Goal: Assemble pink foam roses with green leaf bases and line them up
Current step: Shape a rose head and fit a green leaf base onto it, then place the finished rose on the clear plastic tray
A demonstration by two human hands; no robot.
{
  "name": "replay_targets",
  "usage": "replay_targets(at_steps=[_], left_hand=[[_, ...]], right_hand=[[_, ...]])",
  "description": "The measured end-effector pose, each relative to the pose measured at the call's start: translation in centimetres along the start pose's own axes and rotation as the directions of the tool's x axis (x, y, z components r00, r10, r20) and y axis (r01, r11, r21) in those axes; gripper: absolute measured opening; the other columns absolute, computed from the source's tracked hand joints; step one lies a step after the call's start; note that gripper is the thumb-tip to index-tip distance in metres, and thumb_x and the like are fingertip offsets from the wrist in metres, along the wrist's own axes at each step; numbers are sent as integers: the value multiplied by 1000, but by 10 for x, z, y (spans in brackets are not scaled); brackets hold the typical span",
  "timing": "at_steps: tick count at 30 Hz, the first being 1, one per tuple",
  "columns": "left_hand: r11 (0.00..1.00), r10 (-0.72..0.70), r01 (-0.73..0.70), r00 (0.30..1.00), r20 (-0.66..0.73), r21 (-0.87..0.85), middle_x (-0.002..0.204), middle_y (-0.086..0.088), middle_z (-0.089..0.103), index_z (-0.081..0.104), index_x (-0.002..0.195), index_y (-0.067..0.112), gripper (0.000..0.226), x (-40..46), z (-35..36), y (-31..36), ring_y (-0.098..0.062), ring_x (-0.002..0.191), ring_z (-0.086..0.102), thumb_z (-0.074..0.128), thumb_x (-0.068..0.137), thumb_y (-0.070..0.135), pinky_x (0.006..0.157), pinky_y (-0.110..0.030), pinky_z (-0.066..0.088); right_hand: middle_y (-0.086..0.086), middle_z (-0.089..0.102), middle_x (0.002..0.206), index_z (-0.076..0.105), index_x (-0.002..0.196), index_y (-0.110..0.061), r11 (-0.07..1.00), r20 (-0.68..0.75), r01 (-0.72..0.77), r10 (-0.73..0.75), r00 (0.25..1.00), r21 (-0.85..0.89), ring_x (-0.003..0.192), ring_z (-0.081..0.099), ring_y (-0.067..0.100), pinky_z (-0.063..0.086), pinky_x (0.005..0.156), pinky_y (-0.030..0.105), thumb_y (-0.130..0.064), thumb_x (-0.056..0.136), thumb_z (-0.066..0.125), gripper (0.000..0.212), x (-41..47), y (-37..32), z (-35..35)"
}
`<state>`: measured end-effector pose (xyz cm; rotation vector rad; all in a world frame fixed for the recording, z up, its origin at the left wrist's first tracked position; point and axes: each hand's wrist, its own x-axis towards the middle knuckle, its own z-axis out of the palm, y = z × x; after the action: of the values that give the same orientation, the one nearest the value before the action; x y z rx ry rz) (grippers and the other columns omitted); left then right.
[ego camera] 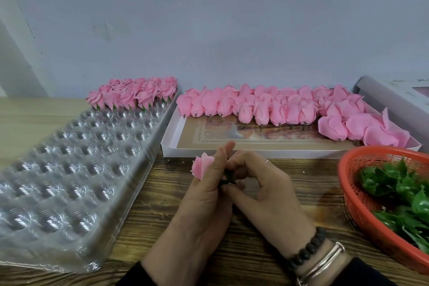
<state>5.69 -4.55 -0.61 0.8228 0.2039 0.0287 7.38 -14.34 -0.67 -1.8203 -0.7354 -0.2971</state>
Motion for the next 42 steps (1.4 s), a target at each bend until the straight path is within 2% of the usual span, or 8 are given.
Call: replay_targets(at_steps=[10,15,19,22,26,29,38,42], left_hand=[[999,-40,41,998,39,-7,97,-7,68,56,123,16,56,-6,2,2,-15,93,66,58,72,37,84,-28,54],[998,-53,51,995,82,33,109,-15,61,45,132,1,70,-7,4,2,-22,101,62,57,75,38,91,-31,50],[995,-10,-8,984,180,95,97,-13,63,54,117,-3,56,-5,1,6,-20,92,64,69,76,32,83,-29,53],[983,-4,-36,976,219,178,97,-13,67,61,107,-3,46,-3,-2,8,-21,92,66,67,72,26,80,-28,55],[965,2,-42,988,155,258,99,-19,69,67,104,-1,43,-2,-4,11,-23,84,67,78,67,18,65,-26,55],[945,62,-83,995,78,316,83,-16,69,69,99,0,41,-1,-6,13,-17,65,64,76,62,18,50,-22,49],[899,120,-123,992,34,421,83,-18,66,69,94,3,37,-4,-9,17,-24,68,61,73,61,18,62,-33,51],[839,209,-203,977,45,504,75,-12,65,70,89,4,33,-3,-9,20,-10,60,58,71,60,19,50,-17,45]], right_hand=[[-13,56,71,59,82,-18,998,-13,-22,21,1000,-51,72,55,2,40,65,8,-12,65,67,19,0,-5,-1],[-13,57,80,50,85,-33,997,-27,-52,50,998,-60,70,55,4,40,62,8,-21,62,63,28,1,-6,1],[-14,60,77,51,78,-45,997,-81,-76,75,994,-13,70,57,3,40,60,6,-20,58,63,34,2,-6,0],[-11,62,78,52,78,-36,996,-68,-93,92,993,-6,73,59,1,41,59,4,-13,61,72,35,1,-3,-1],[-8,59,72,51,76,-25,994,-115,-100,94,989,-49,75,56,3,40,64,7,-13,63,72,27,2,0,-4],[-9,55,69,50,75,-23,991,-131,-112,103,986,-70,73,53,5,39,64,9,-12,62,69,26,4,3,-6],[-9,58,74,49,77,-25,994,-110,-91,84,990,-60,76,55,6,44,67,16,-16,65,68,24,4,8,-7],[-14,58,78,48,78,-33,996,-68,-63,59,996,-57,81,56,1,43,70,10,-21,67,67,25,3,12,-7]])
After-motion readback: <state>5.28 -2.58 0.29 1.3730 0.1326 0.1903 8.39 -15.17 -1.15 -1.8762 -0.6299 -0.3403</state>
